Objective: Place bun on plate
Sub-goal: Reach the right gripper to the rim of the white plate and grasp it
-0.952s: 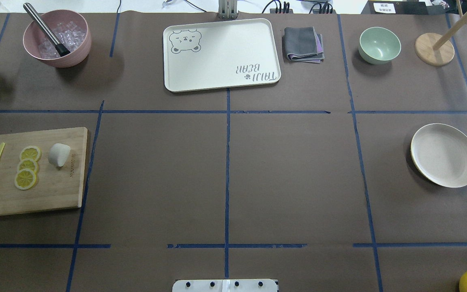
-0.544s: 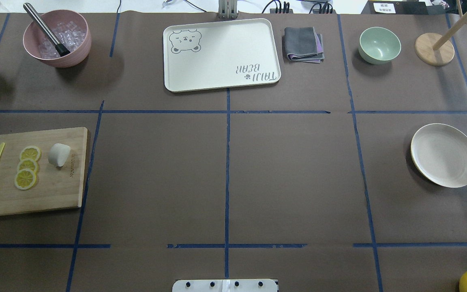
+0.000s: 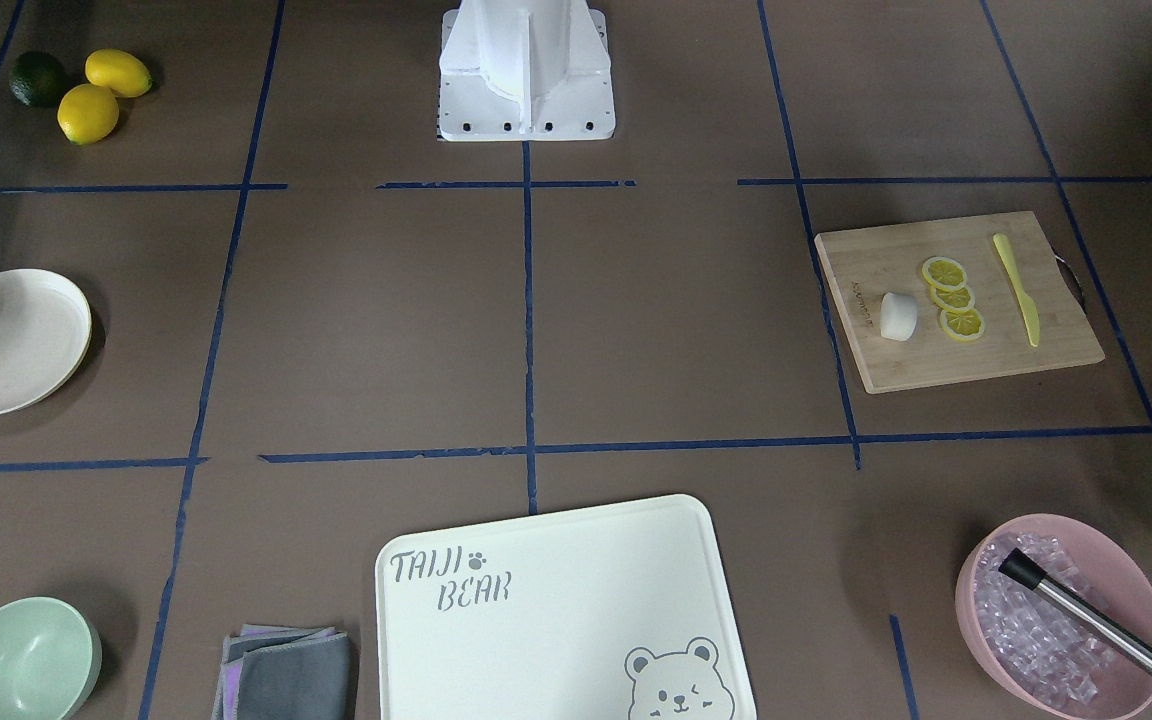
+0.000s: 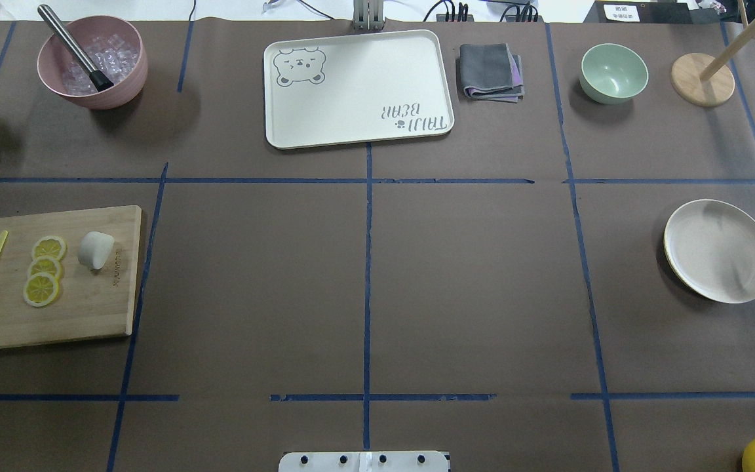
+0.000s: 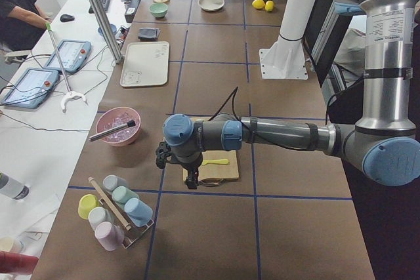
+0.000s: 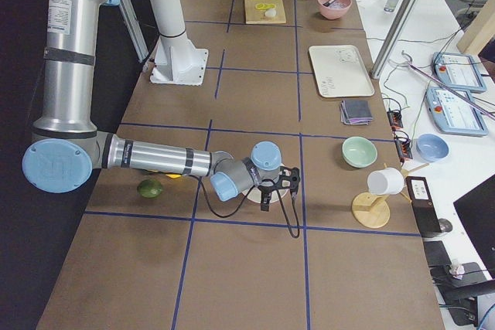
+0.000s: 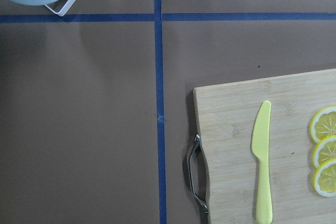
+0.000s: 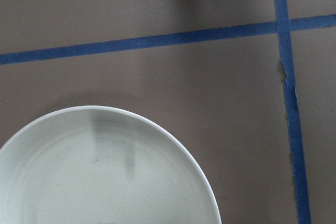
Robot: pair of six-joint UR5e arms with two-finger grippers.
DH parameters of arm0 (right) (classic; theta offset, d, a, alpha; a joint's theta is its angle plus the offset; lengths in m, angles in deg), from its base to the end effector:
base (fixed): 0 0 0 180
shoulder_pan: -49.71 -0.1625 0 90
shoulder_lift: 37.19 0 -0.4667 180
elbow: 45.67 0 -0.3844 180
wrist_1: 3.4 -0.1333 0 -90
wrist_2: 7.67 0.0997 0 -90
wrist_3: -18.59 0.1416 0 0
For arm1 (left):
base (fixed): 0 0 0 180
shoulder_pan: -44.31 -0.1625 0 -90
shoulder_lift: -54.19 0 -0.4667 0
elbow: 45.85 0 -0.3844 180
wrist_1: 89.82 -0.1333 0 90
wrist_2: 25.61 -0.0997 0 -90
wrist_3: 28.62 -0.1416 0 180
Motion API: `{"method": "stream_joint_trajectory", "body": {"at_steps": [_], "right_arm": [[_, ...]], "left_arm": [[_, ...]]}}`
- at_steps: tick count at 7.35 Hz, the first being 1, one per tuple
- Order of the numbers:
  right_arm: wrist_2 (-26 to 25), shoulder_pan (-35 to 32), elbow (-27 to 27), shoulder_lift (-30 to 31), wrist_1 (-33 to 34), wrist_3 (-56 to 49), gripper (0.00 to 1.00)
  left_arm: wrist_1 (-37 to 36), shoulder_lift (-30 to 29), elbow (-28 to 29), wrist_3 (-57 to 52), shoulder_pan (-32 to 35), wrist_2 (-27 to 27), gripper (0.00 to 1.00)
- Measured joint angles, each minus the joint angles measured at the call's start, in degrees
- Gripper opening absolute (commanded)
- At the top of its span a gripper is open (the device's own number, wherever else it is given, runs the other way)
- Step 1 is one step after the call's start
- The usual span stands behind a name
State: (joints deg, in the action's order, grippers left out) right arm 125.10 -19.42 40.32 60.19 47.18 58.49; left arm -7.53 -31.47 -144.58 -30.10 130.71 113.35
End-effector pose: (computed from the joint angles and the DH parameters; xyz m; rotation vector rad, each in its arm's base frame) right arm -0.1269 -0.4372 0.7461 0.0322 -0.8659 0.1286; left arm 0.0013 -0.4429 0.6970 -0.0702 0.8532 0.0584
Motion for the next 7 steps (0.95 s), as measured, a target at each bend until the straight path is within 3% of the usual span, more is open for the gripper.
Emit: {"method": "stream_joint_trajectory", "body": {"at_steps": [2, 3, 4, 5, 6, 7], "right_arm": [[-0.9, 2.3, -1.4, 0.3, -2.2, 1.8, 0.95], [-1.1, 3.0, -1.9, 0.3, -2.3, 2.0, 0.88], [-1.1, 3.4, -2.5, 0.4, -2.4, 2.1, 0.57], [-1.1, 3.6, -3.0, 0.4, -2.4, 2.1, 0.07], [-1.0, 3.7, -3.2, 0.4, -2.2, 2.1, 0.0], [-0.8, 3.7, -3.2, 0.4, -2.1, 2.1, 0.0]], "left_arm": [[0.0, 0.0, 0.0, 0.1, 0.0, 0.0, 1.0], [0.0, 0.0, 0.1, 0.1, 0.0, 0.0, 1.0], [0.0, 0.2, 0.1, 0.1, 0.0, 0.0, 1.0], [0.0, 0.3, 0.1, 0.0, 0.0, 0.0, 1.0], [0.0, 0.5, 0.1, 0.0, 0.0, 0.1, 1.0], [0.0, 0.5, 0.0, 0.0, 0.0, 0.2, 1.0]]}}
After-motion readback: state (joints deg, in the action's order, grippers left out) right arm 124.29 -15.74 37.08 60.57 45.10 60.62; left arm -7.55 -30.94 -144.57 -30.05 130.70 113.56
